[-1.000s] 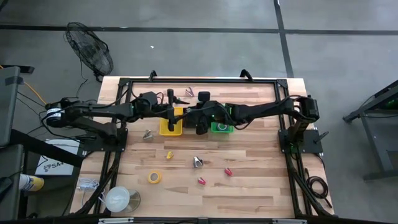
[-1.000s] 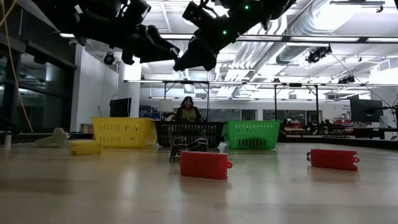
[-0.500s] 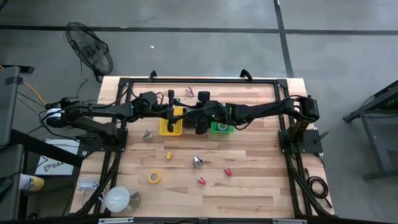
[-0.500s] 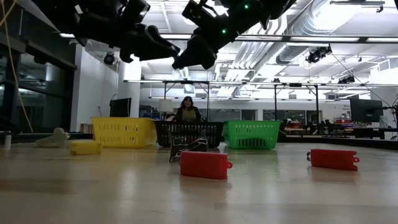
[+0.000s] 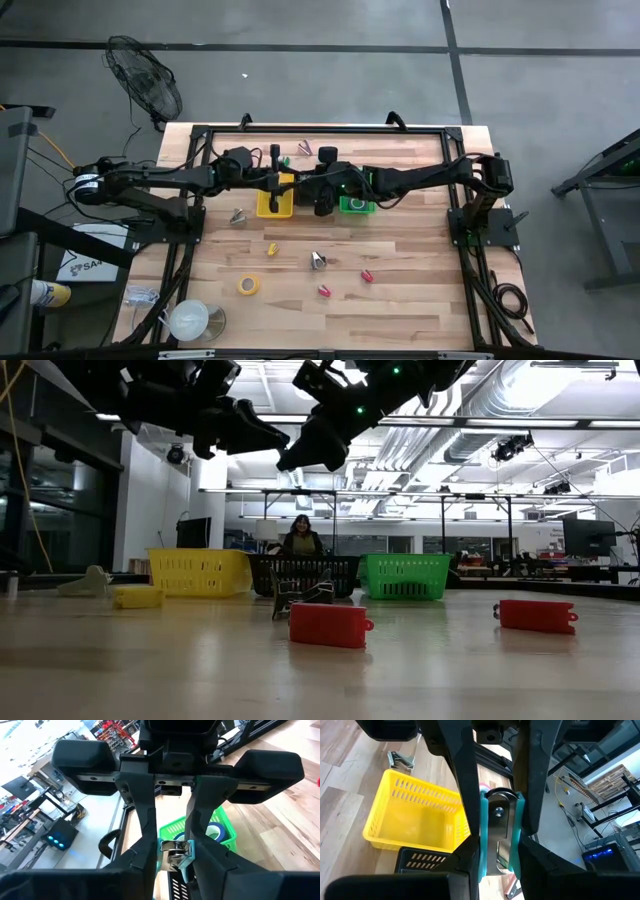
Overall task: Pick and place Stapler, Stapler remover, tape
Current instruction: Put the blue staple remover into the yellow bin
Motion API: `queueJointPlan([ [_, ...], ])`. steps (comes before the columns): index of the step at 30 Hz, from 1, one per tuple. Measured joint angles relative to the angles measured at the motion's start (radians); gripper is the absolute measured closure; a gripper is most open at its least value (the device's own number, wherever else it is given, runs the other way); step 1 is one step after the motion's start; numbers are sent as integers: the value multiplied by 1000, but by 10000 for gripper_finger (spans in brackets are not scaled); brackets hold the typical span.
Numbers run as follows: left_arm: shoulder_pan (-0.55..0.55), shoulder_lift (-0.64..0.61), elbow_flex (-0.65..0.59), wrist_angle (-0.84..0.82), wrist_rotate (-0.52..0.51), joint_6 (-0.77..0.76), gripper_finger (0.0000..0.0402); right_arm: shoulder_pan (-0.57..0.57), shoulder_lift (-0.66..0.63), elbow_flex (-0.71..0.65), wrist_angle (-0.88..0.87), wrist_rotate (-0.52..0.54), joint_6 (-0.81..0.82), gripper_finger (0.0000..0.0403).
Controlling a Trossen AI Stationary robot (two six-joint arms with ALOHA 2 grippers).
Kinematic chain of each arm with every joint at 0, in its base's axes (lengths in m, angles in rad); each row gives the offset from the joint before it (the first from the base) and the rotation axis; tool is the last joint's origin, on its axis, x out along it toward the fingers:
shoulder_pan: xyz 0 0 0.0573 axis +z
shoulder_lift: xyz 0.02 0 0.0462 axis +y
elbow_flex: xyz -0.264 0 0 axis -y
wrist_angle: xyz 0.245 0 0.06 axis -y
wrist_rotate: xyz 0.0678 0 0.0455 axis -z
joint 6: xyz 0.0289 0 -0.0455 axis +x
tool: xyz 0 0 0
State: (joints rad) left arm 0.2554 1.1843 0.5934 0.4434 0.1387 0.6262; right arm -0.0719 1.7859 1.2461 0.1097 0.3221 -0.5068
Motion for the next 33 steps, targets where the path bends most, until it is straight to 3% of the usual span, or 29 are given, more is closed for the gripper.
queueJointPlan([
  [6, 0, 0, 0, -3, 0, 1, 314, 0, 0, 0, 0, 0, -2, 315],
  [14, 0, 0, 0, -3, 0, 0, 283, 1, 0, 0, 7, 0, -11, 315],
  [26, 0, 0, 0, 8, 2, 4, 277, 1, 0, 0, 27, -23, -11, 315],
  [33, 0, -1, 0, 3, 16, 22, 312, 7, -1, 1, 29, -35, -10, 315],
])
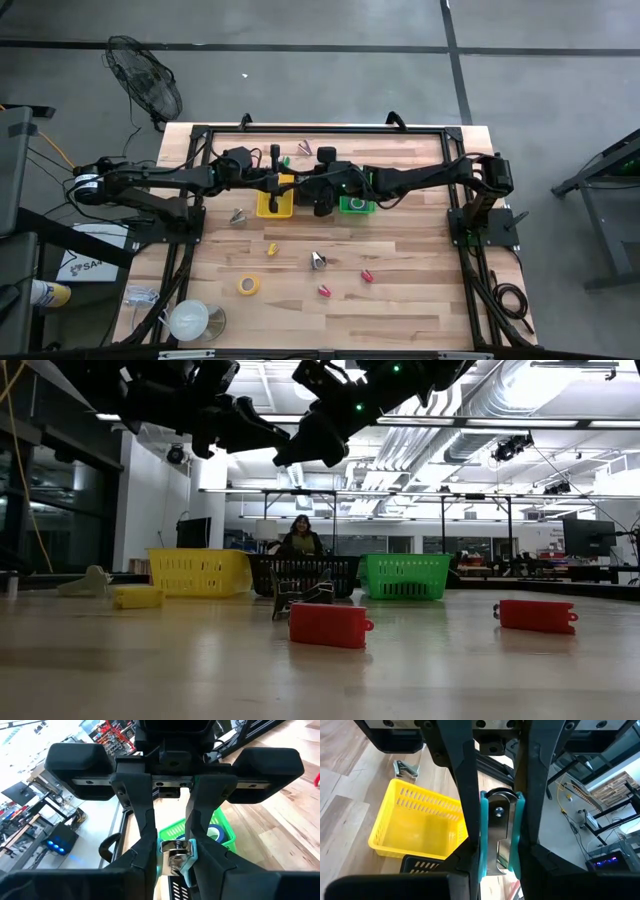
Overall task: Pick and place Stapler, Stapler remover, tape
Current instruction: Put the blue staple remover into the yellow bin
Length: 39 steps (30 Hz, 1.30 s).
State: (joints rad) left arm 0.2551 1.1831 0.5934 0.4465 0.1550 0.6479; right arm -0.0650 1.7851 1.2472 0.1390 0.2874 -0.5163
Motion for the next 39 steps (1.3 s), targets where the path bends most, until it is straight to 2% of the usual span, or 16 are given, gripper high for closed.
queueJointPlan([
  [13, 0, 0, 0, 5, -19, 18, 314, 0, -5, 1, -1, -2, 0, 307],
  [27, 0, 2, 0, -6, -94, 30, 314, 17, -12, 5, -17, 76, 53, 206],
  [30, 0, 2, 0, -32, -160, 30, 314, 22, -24, 5, -93, 157, 109, 192],
  [34, 0, 2, 0, -114, -313, 8, 312, 17, -44, 5, -236, 251, 232, 186],
  [39, 0, 2, 0, -259, -478, -102, 311, -12, -45, 4, -349, 255, 338, 187],
])
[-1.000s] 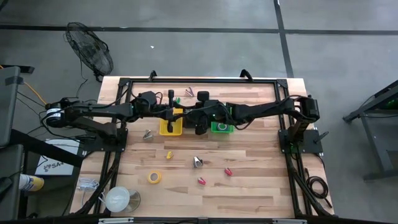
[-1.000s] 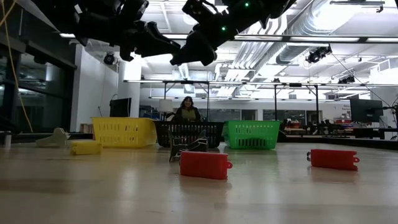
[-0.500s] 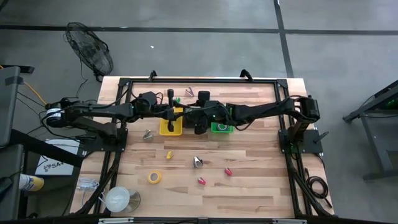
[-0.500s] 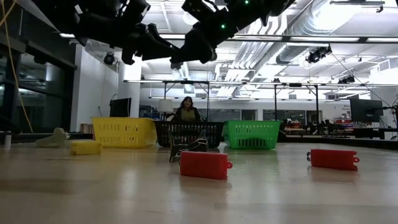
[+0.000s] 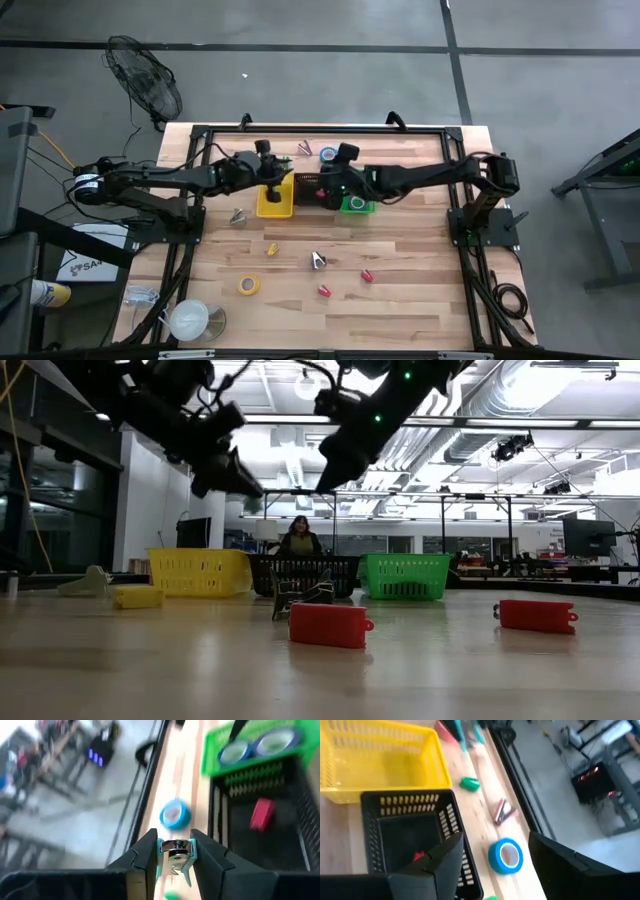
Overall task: Pick and place Stapler, Stapler remover, tape
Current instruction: Put the blue staple remover into the yellow bin, then put the gray staple remover into the yellow bin
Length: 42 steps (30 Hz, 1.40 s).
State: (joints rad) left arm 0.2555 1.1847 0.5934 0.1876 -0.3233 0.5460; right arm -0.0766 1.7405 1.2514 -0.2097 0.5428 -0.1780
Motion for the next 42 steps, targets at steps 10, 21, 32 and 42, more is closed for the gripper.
queueJointPlan([
  [10, 0, 0, 0, -291, -28, -294, 310, -37, -1, -4, -54, -12, 48, 186],
  [21, 1, 110, 0, -338, -22, -417, 309, -37, -1, -4, -115, 3, 74, 185],
  [32, 1, 166, 0, -283, -19, -420, 275, -37, 0, -4, -157, 3, 103, 187],
  [42, 1, 155, 0, -287, 0, -414, 184, -37, 0, -4, -169, 1, 103, 189],
])
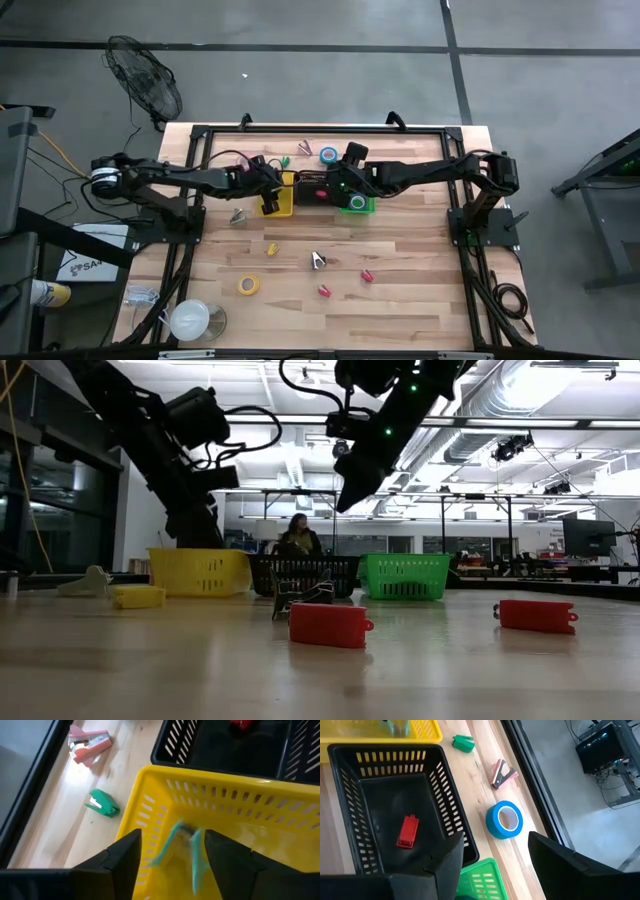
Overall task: Pick and place Stapler, Stapler remover, tape
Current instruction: Put the gray staple remover into the yellow bin
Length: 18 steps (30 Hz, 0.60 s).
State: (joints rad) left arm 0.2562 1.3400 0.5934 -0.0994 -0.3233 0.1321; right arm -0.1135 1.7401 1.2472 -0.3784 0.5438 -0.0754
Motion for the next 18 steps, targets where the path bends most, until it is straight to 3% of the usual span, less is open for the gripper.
queueJointPlan([
  [8, 0, -105, 49, -80, -1, 74, 180, 0, 0, 0, -44, -1, 18, 189],
  [18, -1, -214, 101, -575, -7, 17, 180, 0, 0, 0, -88, 0, 27, 191],
])
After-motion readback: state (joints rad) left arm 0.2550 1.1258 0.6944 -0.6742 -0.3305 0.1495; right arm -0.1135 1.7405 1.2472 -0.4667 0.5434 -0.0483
